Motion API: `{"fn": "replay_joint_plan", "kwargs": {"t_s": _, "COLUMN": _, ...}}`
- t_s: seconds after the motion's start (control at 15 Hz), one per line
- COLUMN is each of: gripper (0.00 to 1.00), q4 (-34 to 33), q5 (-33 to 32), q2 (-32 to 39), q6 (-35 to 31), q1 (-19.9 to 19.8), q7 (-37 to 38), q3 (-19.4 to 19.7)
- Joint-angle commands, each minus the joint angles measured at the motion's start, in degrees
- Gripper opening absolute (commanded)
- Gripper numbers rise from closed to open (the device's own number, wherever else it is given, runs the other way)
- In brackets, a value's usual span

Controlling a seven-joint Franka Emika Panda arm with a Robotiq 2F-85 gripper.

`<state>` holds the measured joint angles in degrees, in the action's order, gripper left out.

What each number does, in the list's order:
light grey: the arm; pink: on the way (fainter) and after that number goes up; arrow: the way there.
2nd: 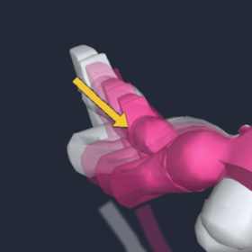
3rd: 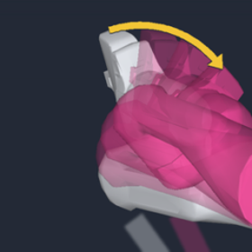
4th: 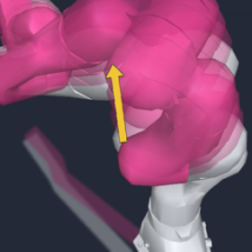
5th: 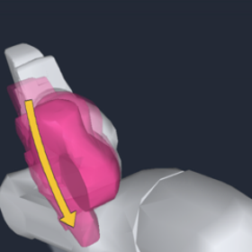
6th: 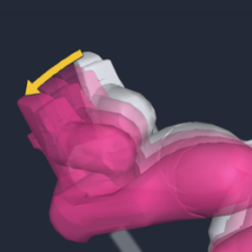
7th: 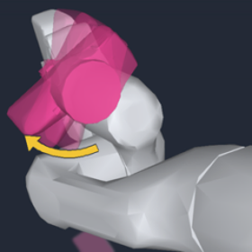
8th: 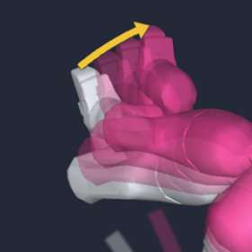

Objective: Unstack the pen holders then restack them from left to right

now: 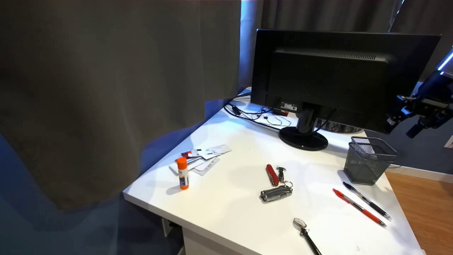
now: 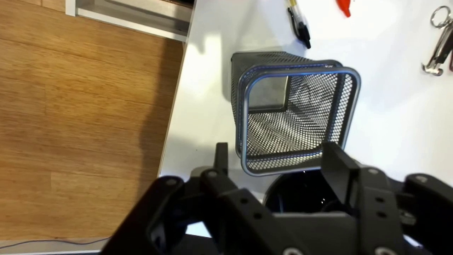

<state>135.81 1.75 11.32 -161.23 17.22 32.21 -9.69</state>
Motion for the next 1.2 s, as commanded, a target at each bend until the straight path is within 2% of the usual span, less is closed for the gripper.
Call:
{"fn": "replay_joint_plan", "kwargs": {"t_s": 0.0, "gripper": 1.00, "q4": 0.6, "q5": 0.5, "q2": -2.9, "q6": 1.1, "q1": 0.4, "q7": 0.1, "q3": 0.5}}
{"fn": "replay_joint_plan", "kwargs": {"t_s": 0.27, "gripper": 1.00, "q4": 1.0, "q5": 0.8, "q2": -6.0, "q6": 3.1, "q1": -0.1, "q7": -1.3, "q3": -0.5}}
{"fn": "replay_joint_plan", "kwargs": {"t_s": 0.73, "gripper": 1.00, "q4": 0.4, "q5": -0.2, "q2": -10.8, "q6": 10.1, "q1": -0.5, "q7": 0.8, "q3": -1.8}}
{"fn": "replay_joint_plan", "kwargs": {"t_s": 0.8, "gripper": 1.00, "q4": 0.1, "q5": 5.8, "q2": -11.0, "q6": 11.3, "q1": -0.7, "q7": -4.3, "q3": -2.9}}
{"fn": "replay_joint_plan", "kwargs": {"t_s": 0.87, "gripper": 1.00, "q4": 0.1, "q5": 1.3, "q2": -9.2, "q6": 8.6, "q1": -0.9, "q7": -1.1, "q3": -2.2}}
{"fn": "replay_joint_plan", "kwargs": {"t_s": 1.13, "gripper": 1.00, "q4": 0.1, "q5": 3.9, "q2": -10.1, "q6": 10.0, "q1": -0.9, "q7": -3.0, "q3": -3.0}}
